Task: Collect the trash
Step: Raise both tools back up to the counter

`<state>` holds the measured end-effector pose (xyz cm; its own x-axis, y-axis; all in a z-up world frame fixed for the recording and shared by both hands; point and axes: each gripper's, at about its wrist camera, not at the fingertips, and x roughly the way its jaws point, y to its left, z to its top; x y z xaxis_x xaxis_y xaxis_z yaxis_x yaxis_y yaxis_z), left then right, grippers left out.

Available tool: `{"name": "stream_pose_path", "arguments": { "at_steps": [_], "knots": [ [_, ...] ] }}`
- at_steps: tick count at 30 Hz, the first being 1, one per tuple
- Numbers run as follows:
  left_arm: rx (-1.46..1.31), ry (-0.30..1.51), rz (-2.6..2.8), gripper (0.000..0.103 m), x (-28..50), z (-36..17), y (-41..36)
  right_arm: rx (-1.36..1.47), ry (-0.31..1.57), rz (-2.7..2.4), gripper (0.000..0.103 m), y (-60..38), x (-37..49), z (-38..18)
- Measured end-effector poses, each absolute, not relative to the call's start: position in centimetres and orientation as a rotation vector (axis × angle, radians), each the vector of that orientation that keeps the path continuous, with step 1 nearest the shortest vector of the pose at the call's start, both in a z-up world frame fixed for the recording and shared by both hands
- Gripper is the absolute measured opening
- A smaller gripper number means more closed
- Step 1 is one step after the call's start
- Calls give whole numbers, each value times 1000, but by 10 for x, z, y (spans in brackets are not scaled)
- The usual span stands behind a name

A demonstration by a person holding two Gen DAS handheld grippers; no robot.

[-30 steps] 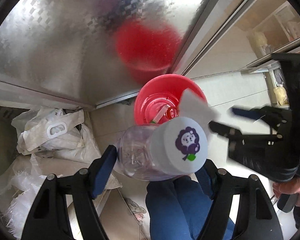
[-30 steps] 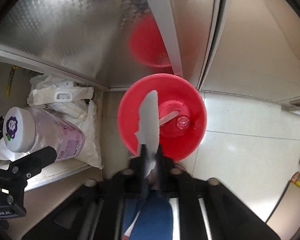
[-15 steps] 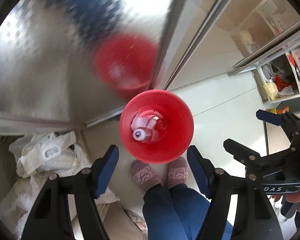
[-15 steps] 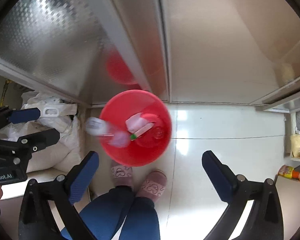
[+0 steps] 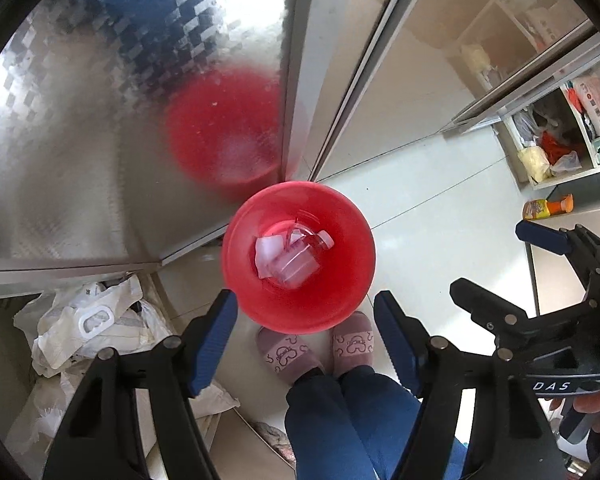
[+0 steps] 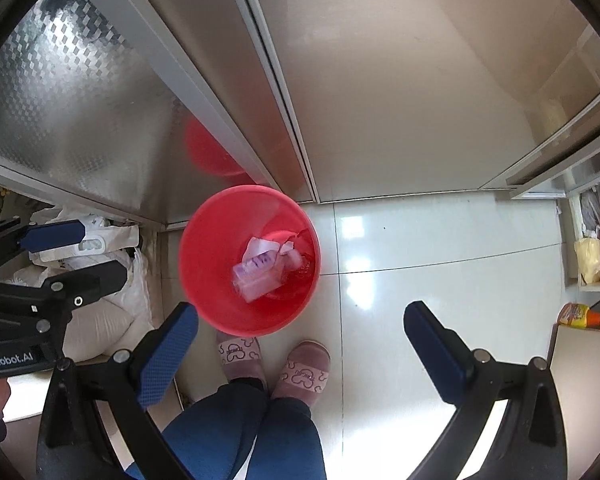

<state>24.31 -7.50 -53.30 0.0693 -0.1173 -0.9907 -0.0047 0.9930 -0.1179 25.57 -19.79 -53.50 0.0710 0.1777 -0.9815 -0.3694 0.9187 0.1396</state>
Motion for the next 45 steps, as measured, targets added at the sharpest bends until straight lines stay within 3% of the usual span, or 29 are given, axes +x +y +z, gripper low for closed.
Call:
{"name": "stream_pose_path", "arguments": {
  "at_steps": [7, 10, 17, 28, 31, 36, 40, 41, 45],
  "knots": [
    [-120, 1501, -90, 70, 236, -524, -68, -148, 1441, 402, 103, -204, 257, -525],
    [-98, 1483, -110, 81, 234, -509, -71, -146, 1434, 397, 103, -207, 254, -514],
    [-98, 1460, -123, 83, 231, -462, -75, -124, 1433, 371, 103, -220, 244, -471],
    [-55, 1354, -194, 84, 221, -317, -100, -81, 1327, 339, 103, -256, 233, -321],
    [-44, 1314, -206, 90, 223, -271, -105, -78, 1287, 341, 103, -262, 234, -274],
    [-31, 1224, -217, 90, 225, -203, -103, -80, 1199, 333, 103, -263, 233, -203],
    [-5, 1130, -202, 96, 226, -154, -96, -66, 1133, 346, 103, -264, 237, -161],
    [-1, 1113, -193, 102, 227, -145, -94, -64, 1112, 354, 103, -262, 238, -151],
    [-23, 1045, -155, 103, 229, -111, -81, -113, 1030, 373, 103, -251, 243, -117]
  ]
}}
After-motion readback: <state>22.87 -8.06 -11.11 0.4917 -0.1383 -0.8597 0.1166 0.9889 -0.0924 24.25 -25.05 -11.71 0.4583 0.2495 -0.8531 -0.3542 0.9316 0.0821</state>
